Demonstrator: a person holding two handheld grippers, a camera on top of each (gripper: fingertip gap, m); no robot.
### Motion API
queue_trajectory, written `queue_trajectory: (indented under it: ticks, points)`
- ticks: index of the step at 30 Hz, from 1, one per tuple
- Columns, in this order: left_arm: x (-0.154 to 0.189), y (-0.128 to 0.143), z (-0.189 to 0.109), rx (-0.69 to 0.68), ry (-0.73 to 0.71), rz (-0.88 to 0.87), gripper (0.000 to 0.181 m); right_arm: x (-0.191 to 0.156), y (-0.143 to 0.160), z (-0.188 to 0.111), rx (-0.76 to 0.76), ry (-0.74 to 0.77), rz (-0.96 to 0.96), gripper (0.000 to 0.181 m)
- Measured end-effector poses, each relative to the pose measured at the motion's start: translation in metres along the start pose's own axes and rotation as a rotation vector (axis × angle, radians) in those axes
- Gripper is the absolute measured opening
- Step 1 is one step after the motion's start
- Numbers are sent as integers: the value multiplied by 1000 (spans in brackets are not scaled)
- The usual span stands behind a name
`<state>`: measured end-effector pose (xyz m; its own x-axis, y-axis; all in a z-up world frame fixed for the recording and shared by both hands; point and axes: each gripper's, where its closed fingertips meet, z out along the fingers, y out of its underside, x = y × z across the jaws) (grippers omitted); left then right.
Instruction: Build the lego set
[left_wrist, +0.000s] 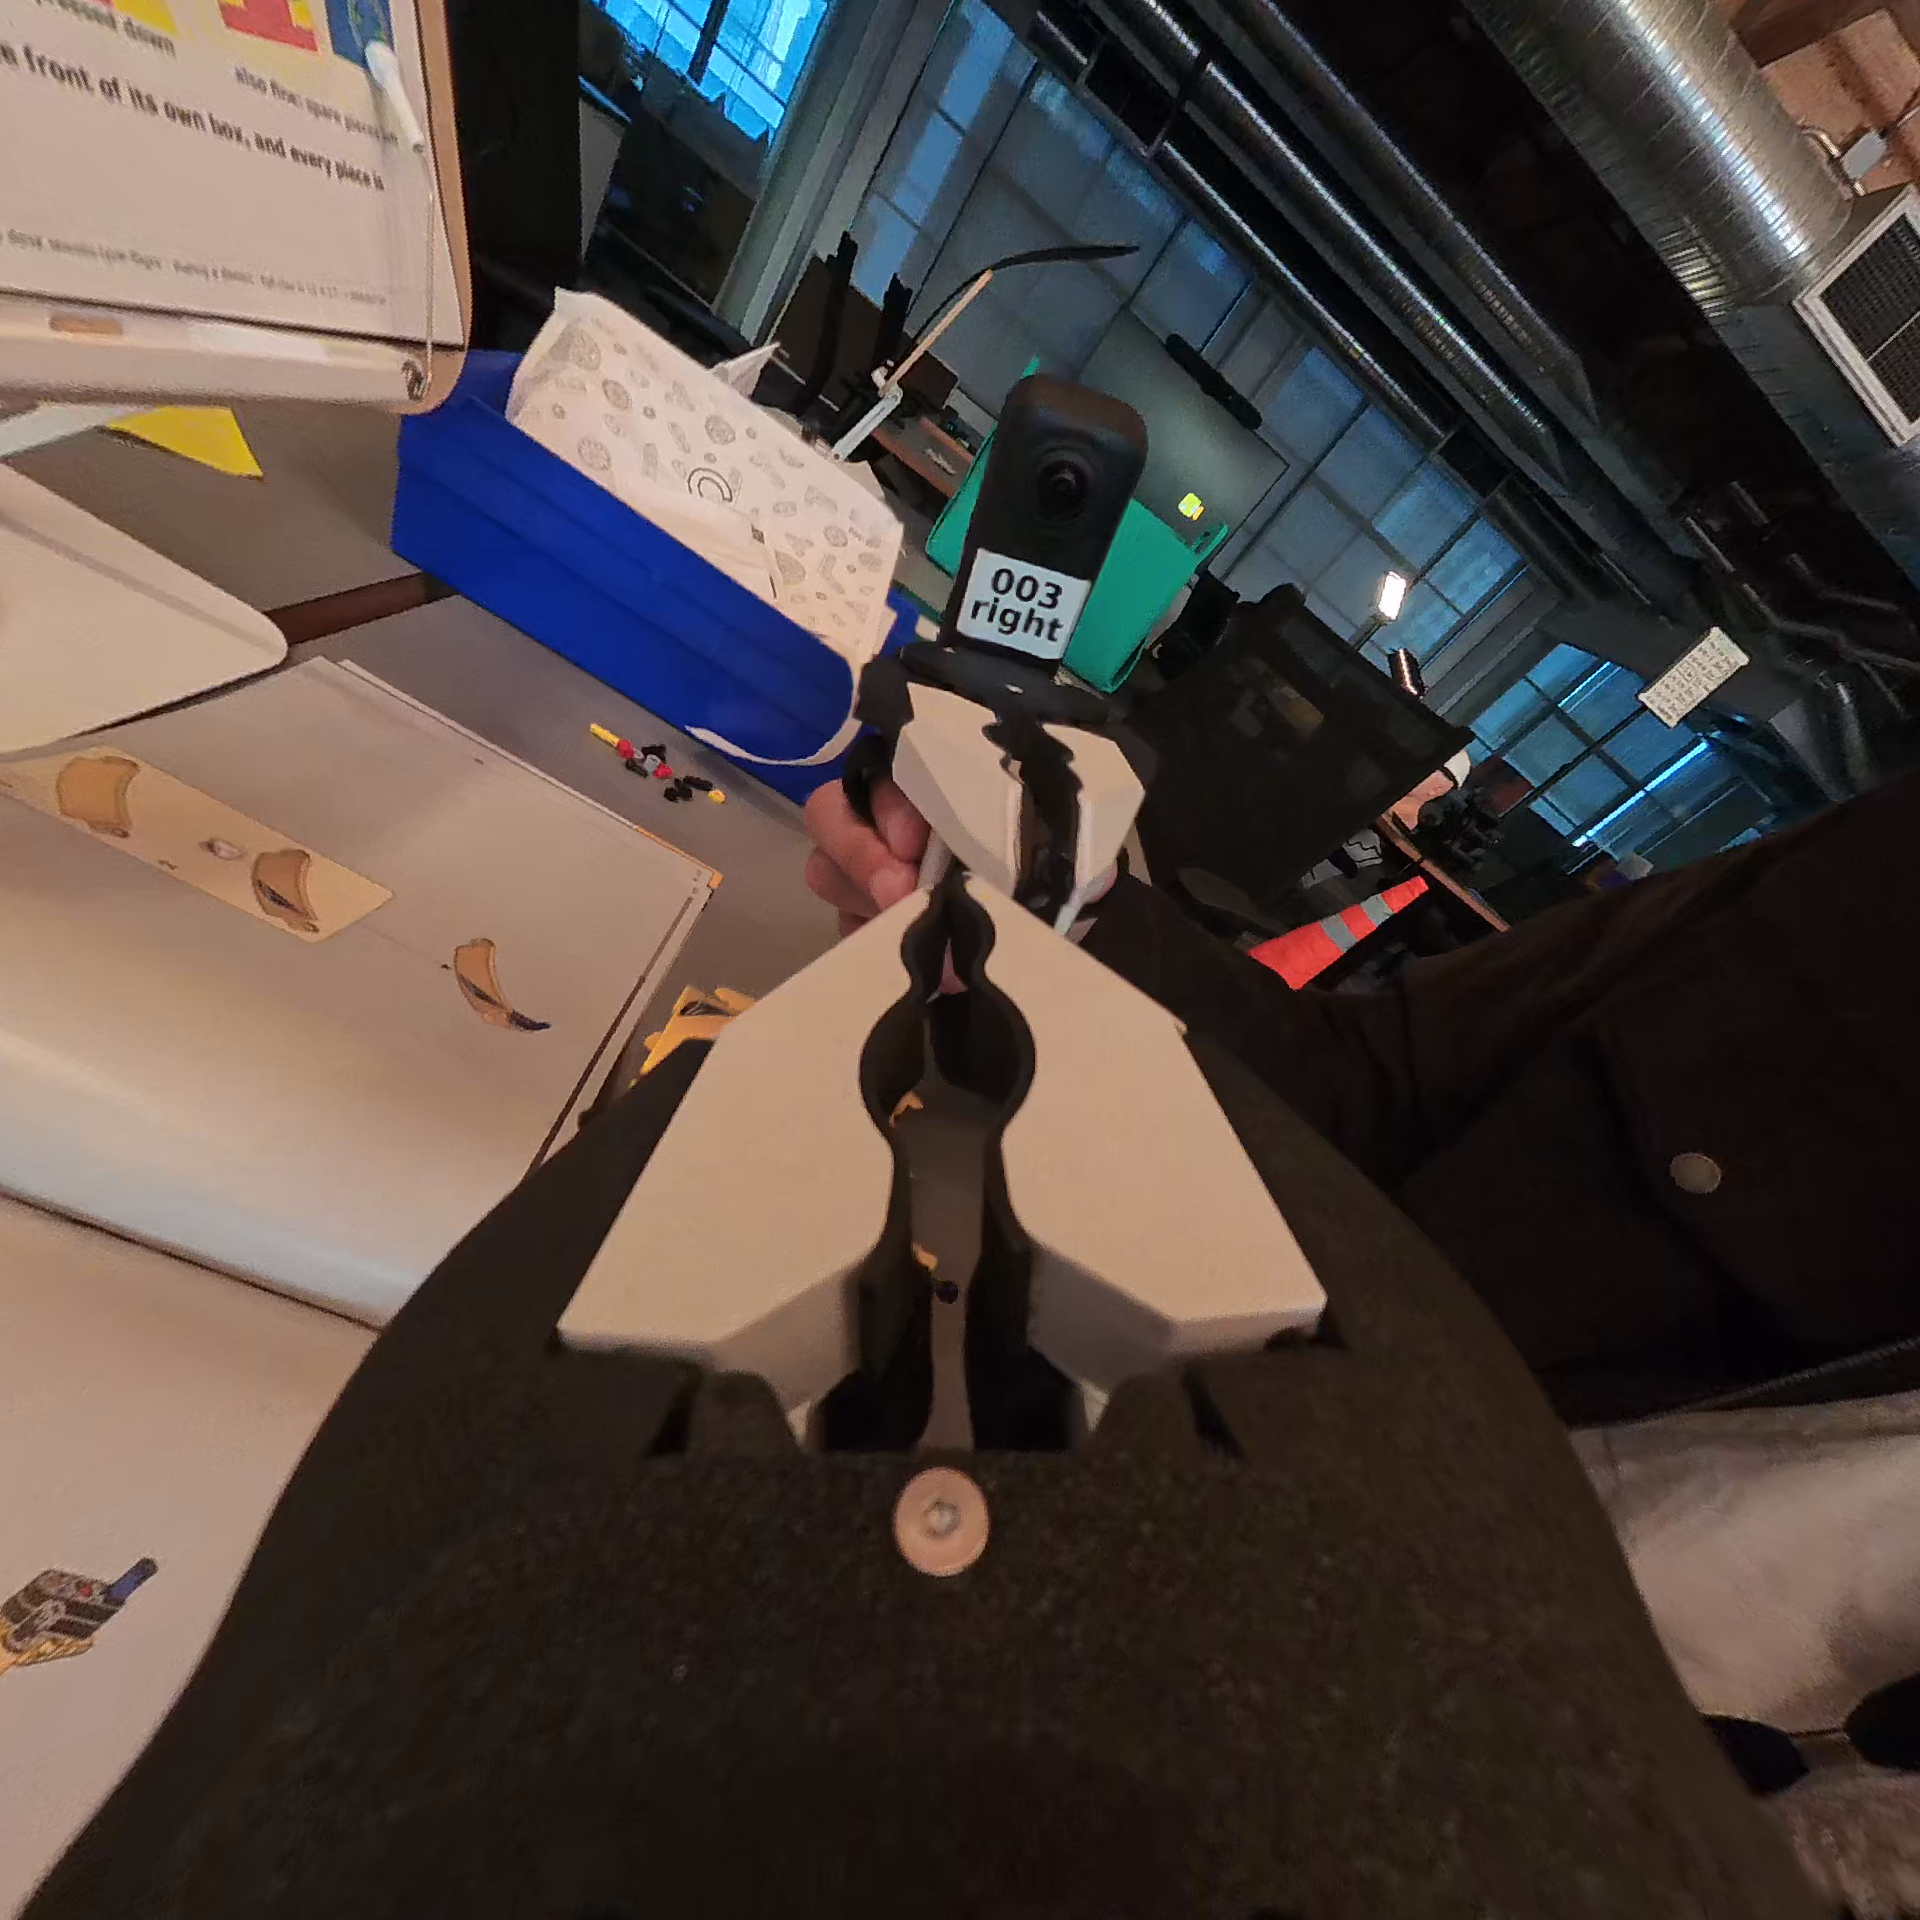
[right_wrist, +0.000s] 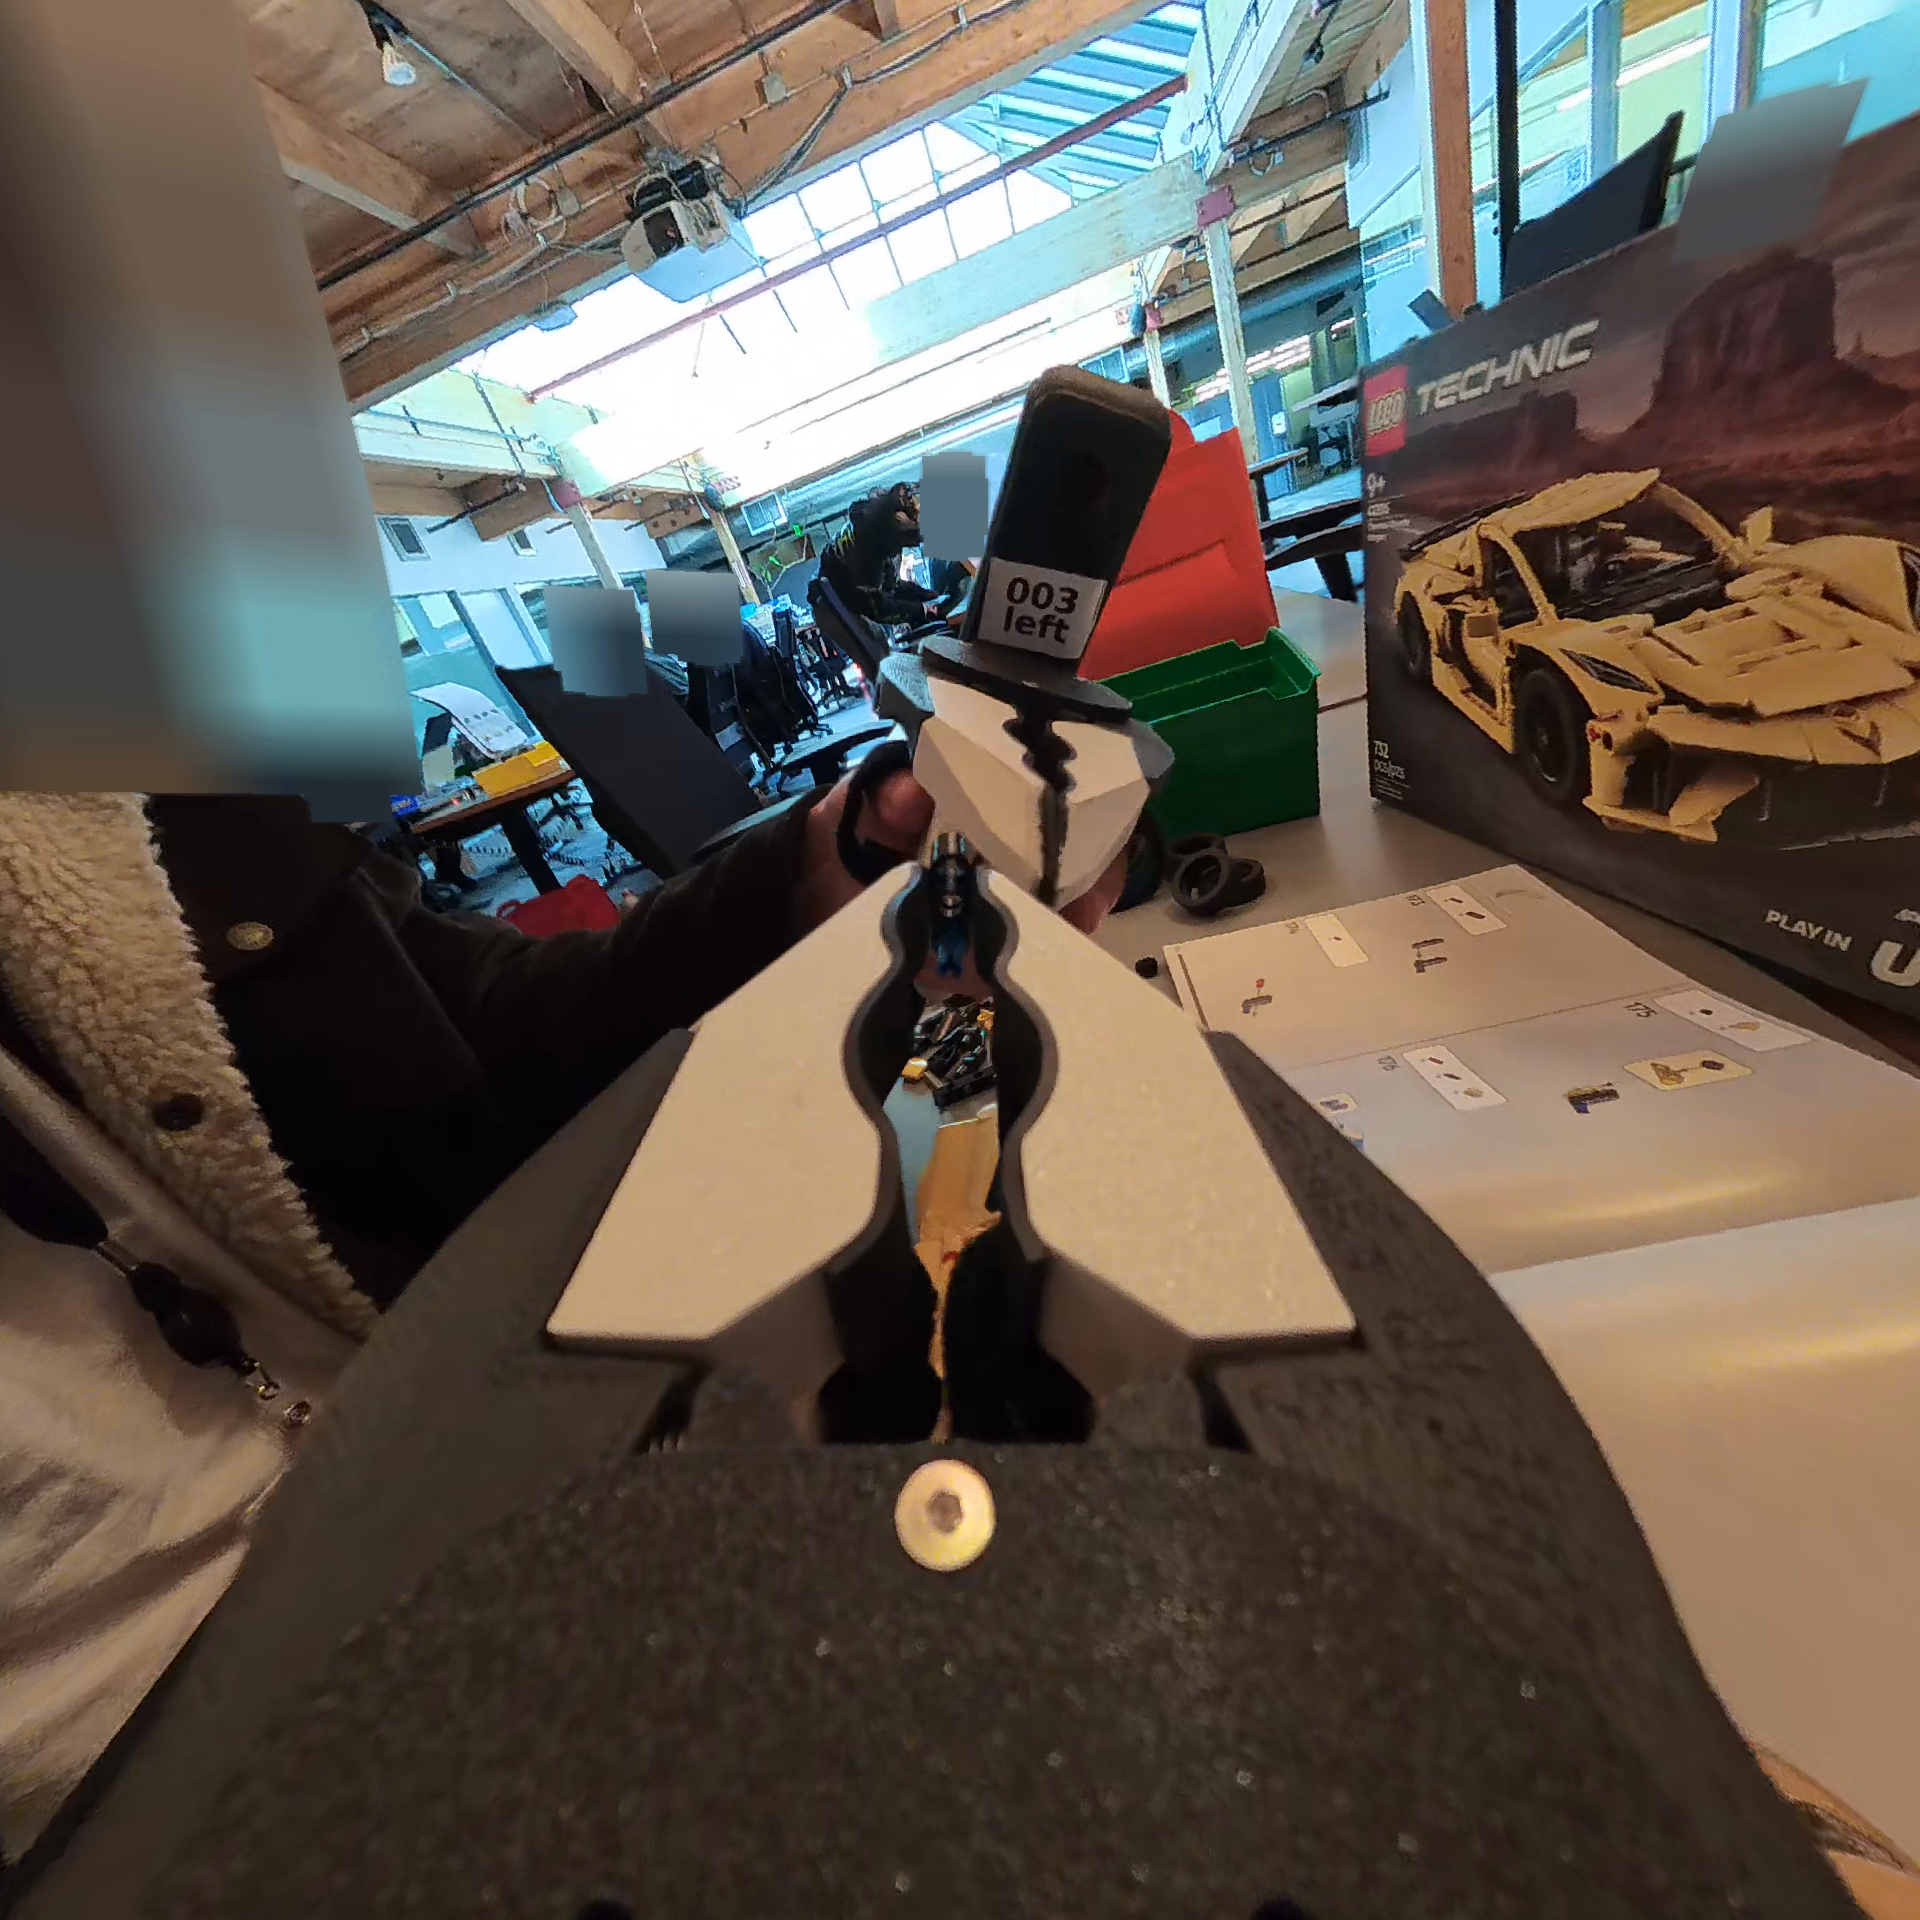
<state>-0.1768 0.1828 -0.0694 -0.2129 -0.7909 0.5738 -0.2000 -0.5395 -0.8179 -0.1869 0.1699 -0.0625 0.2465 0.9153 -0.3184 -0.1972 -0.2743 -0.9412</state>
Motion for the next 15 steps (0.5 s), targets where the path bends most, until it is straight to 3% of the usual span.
queue_trajectory:
  ticks: [3,5,9,12,15]
  points:
    - [14,-11,-5,18,-7,33,0,-15,-5,11,-30,11,-40,5]
    - [26,-20,-12,35,-27,68,0,-29,10,19,-124,57,-54,5]
    - [56,-18,-37,105,-90,119,0,-55,104,12,-658,245,-100,6]
    - [80,15,-60,97,-143,114,0,-72,173,-20,-1110,361,-117,6]
    - [108,60,-86,68,-232,130,0,-85,210,-41,-1376,415,-115,6]
